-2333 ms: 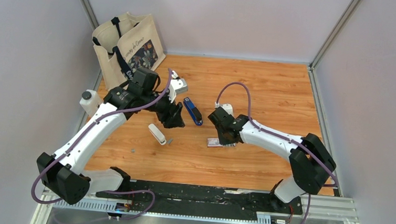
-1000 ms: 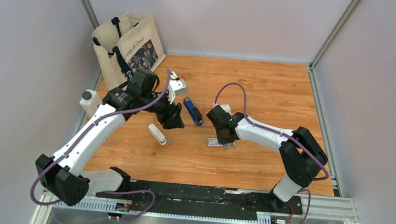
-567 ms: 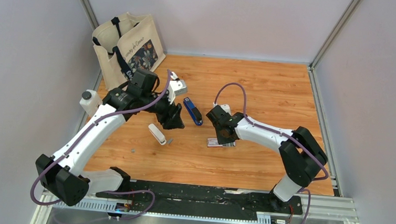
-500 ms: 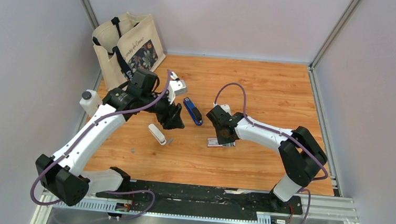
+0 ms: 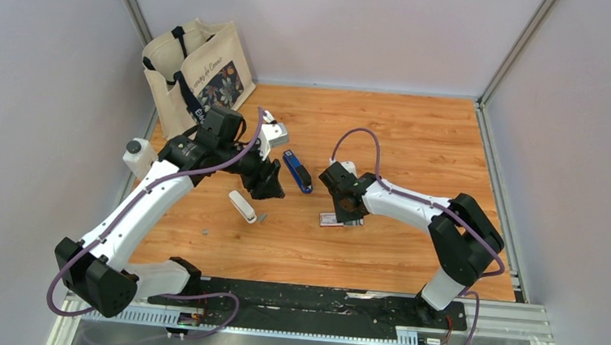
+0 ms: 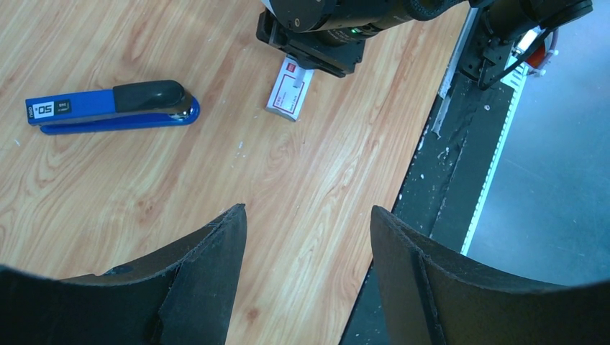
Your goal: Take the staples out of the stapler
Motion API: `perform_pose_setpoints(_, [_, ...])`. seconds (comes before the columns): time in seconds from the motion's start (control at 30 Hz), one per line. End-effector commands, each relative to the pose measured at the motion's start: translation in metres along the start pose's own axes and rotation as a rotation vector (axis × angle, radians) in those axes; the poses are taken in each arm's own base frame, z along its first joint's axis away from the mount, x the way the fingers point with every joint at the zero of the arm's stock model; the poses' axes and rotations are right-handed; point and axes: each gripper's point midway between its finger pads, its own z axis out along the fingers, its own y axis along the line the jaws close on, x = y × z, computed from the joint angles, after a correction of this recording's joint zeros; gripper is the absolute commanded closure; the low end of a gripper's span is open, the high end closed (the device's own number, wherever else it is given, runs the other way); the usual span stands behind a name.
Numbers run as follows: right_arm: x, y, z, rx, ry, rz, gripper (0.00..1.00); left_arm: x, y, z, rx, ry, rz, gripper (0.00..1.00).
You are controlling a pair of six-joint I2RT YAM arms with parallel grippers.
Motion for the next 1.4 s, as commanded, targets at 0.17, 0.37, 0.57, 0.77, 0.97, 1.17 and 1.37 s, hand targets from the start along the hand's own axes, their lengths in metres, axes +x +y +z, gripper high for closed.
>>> perform_pose_setpoints(0.17, [-0.021,0.001,-0.024,-0.064,-0.135,0.038,0.71,-0.008,-0.005,-0.006,0.011,-0.039,0.041,0.28])
perform_pose_setpoints(0.37, [-0.036,-0.003,-0.046,-0.088,-0.226,0.053,0.65,0.01,0.026,-0.004,-0.131,0.049,0.119,0.29])
perform_pose_setpoints(0.57, [-0.047,-0.008,-0.07,-0.137,-0.351,0.092,0.51,0.063,0.064,0.016,-0.255,0.29,0.133,0.31])
perform_pose_setpoints(0.77, [-0.03,-0.01,-0.057,-0.147,-0.341,0.113,0.5,0.103,0.086,0.034,-0.342,0.465,0.162,0.32])
perform_pose_setpoints(0.97, [-0.021,-0.012,-0.055,-0.172,-0.359,0.137,0.49,0.134,0.092,0.052,-0.331,0.583,0.16,0.33])
perform_pose_setpoints(1.17, [-0.022,-0.014,-0.059,-0.178,-0.387,0.148,0.48,0.148,0.094,0.071,-0.349,0.664,0.119,0.34])
perform_pose_setpoints(1.37, [-0.02,-0.017,-0.063,-0.191,-0.414,0.156,0.46,0.159,0.093,0.081,-0.376,0.716,0.02,0.35])
